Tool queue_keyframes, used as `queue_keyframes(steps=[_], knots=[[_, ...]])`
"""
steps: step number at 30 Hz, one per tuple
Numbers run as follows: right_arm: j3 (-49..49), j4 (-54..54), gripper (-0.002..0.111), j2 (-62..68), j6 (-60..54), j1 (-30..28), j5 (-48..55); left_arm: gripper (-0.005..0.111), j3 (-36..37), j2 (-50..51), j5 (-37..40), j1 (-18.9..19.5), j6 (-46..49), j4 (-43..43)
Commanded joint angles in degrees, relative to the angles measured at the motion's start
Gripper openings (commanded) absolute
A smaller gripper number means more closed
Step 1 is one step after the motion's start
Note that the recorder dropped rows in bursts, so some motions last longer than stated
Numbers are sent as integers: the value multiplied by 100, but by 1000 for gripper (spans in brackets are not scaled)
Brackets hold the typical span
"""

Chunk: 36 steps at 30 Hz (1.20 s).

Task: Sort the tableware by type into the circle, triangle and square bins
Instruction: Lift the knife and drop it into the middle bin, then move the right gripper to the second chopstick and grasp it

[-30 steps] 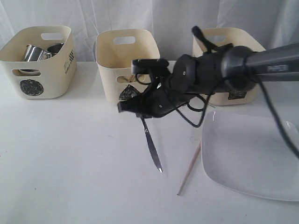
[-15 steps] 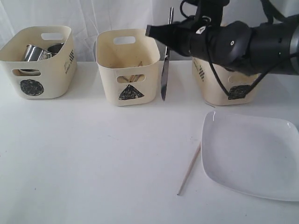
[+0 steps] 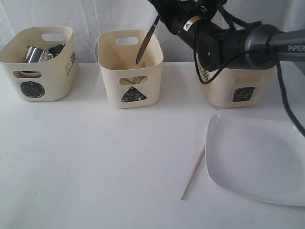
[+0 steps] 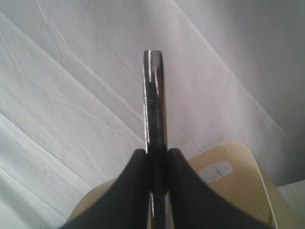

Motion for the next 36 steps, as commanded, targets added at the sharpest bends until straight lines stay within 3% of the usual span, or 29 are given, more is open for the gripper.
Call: queue_keyframes(steps=[1, 6, 13, 26, 36], knots=[[-769, -811, 0, 458, -64, -58, 370, 0, 16, -28, 14, 3, -19, -35], [-1653, -1363, 2, 900, -444, -44, 1574, 0, 16, -28, 14, 3, -19, -35], [-1705, -1673, 17, 812, -444, -44, 2159, 0, 16, -28, 14, 3, -19, -35], [-1680, -1747, 18, 339, -530, -44, 2939, 0, 16, -28, 14, 3, -19, -35], [-1394, -1755, 18, -175, -1067, -44, 5546, 0, 16, -28, 14, 3, -19, -35]])
